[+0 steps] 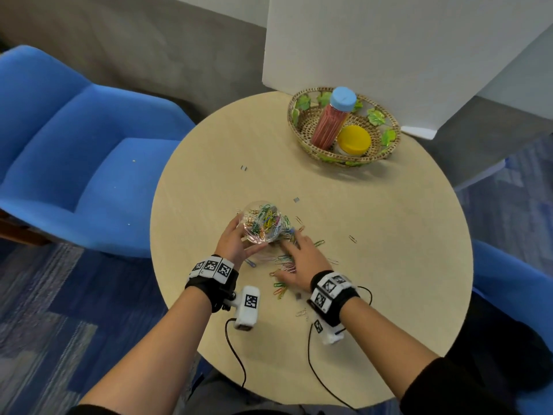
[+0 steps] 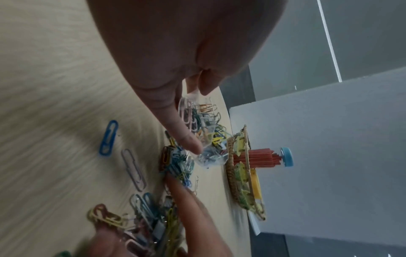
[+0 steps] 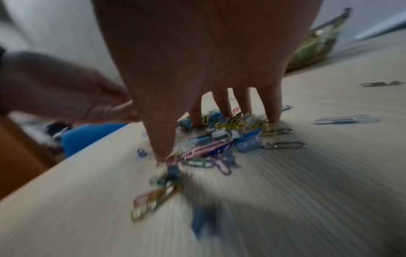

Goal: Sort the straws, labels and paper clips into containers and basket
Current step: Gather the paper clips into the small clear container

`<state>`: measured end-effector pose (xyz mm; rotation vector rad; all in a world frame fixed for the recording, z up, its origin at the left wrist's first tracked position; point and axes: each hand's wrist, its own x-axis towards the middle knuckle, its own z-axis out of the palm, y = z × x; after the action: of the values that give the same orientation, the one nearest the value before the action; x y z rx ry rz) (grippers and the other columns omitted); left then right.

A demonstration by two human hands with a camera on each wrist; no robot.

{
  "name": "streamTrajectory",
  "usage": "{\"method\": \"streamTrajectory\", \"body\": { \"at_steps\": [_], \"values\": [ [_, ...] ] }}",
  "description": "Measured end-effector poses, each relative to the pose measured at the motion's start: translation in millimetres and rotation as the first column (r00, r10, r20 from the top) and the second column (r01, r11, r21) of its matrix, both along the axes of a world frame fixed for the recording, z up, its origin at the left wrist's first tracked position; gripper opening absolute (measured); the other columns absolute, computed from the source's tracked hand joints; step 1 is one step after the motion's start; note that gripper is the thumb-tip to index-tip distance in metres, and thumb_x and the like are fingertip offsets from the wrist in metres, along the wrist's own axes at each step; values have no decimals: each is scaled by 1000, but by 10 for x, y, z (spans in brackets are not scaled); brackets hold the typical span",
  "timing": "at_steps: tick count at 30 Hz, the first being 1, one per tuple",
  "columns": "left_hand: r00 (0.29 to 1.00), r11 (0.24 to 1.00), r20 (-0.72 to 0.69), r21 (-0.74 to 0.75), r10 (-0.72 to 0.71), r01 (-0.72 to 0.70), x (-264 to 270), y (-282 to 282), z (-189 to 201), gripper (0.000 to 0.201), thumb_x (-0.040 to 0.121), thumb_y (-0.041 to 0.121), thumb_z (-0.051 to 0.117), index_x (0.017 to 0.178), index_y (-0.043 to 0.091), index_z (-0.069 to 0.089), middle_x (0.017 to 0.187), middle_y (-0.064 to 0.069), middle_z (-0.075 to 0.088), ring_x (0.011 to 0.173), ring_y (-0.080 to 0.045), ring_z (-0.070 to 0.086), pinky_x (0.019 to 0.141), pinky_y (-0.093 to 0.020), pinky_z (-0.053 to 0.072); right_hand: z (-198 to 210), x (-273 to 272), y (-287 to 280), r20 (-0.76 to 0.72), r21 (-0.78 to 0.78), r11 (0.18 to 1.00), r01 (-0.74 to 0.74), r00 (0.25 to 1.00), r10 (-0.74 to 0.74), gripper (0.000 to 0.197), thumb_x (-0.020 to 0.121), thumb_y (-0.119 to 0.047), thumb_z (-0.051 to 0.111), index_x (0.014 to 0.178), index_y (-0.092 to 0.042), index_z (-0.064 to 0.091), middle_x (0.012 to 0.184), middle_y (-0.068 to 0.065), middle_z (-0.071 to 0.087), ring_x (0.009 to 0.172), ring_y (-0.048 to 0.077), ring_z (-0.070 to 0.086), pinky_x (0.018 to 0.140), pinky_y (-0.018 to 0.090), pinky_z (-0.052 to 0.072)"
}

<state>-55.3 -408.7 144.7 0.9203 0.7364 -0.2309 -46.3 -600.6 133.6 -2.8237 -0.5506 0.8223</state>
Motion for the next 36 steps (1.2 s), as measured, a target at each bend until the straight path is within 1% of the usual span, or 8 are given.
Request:
{"method": "streamTrajectory", "body": {
  "at_steps": [5, 8, 12, 16, 19, 22, 30, 36],
  "values": [
    [993, 994, -52, 17, -104, 105, -6, -42, 51, 33, 104, 5, 42, 137, 10, 49, 135, -23, 56, 101, -38, 66, 61, -37, 63, -105, -116, 37, 166, -63, 993, -102, 980, 111, 52, 85, -23, 72, 132, -18, 49, 141, 7, 43, 121, 28, 43, 93, 40, 51],
    [989, 990, -75, 44, -129, 133, -36, -50, 57, 27, 106, 7, 38, 130, 13, 50, 137, -21, 51, 100, -39, 64, 56, -35, 62, -120, -65, 14, 214, 0, 995, -98, 972, 96, 36, 90, -12, 65, 126, -13, 57, 123, 8, 54, 107, 25, 50, 88, 34, 48],
    [985, 981, -62, 95, -163, 169, -74, -45, -15, 22, 106, 10, 40, 122, 20, 52, 147, -20, 43, 127, -51, 48, 51, -30, 59, 43, 96, -38, 141, 223, 956, 190, 964, -224, 22, 94, -11, 60, 111, -12, 73, 103, 6, 68, 89, 20, 62, 87, 30, 52],
    [990, 985, -70, 113, -122, 129, -127, -34, -85, 25, 105, 17, 46, 130, 21, 51, 149, -20, 42, 129, -51, 46, 52, -31, 59, 81, 216, -226, -215, 390, 653, 650, 753, -621, 19, 80, -13, 79, 99, -13, 78, 97, 6, 76, 85, 19, 71, 84, 34, 58],
    [989, 982, -65, 126, -135, 142, -154, -53, -101, 29, 105, 20, 47, 134, 19, 50, 145, -20, 46, 123, -48, 53, 53, -33, 60, 144, 272, -280, -527, 440, 363, 821, 564, -636, 21, 74, -10, 84, 92, -18, 76, 98, 8, 76, 87, 22, 72, 86, 39, 59],
    [983, 973, -64, 143, -173, 181, -179, -99, -81, 36, 105, 19, 47, 141, 18, 48, 138, -21, 53, 99, -37, 65, 56, -36, 62, 303, 325, -188, -630, 554, 188, 811, 556, -542, 29, 77, 1, 78, 105, -2, 73, 103, 18, 74, 88, 26, 71, 86, 33, 58],
    [979, 974, -15, 97, -203, 203, -220, -229, -1, 37, 106, 18, 45, 143, 17, 47, 135, -19, 56, 88, -27, 70, 53, -31, 60, 496, 399, 199, -237, 620, 680, 392, 920, -313, 30, 83, -7, 74, 111, -17, 75, 100, -6, 73, 89, 2, 68, 80, 9, 50],
    [985, 979, -21, 114, -170, 172, -201, -111, -65, 39, 104, 17, 49, 143, 19, 48, 145, -19, 47, 117, -44, 59, 56, -31, 60, 451, 487, 18, -119, 619, 683, 389, 905, -408, 30, 90, -4, 60, 106, -25, 74, 106, -5, 73, 102, 9, 66, 99, 30, 51]
  ]
}}
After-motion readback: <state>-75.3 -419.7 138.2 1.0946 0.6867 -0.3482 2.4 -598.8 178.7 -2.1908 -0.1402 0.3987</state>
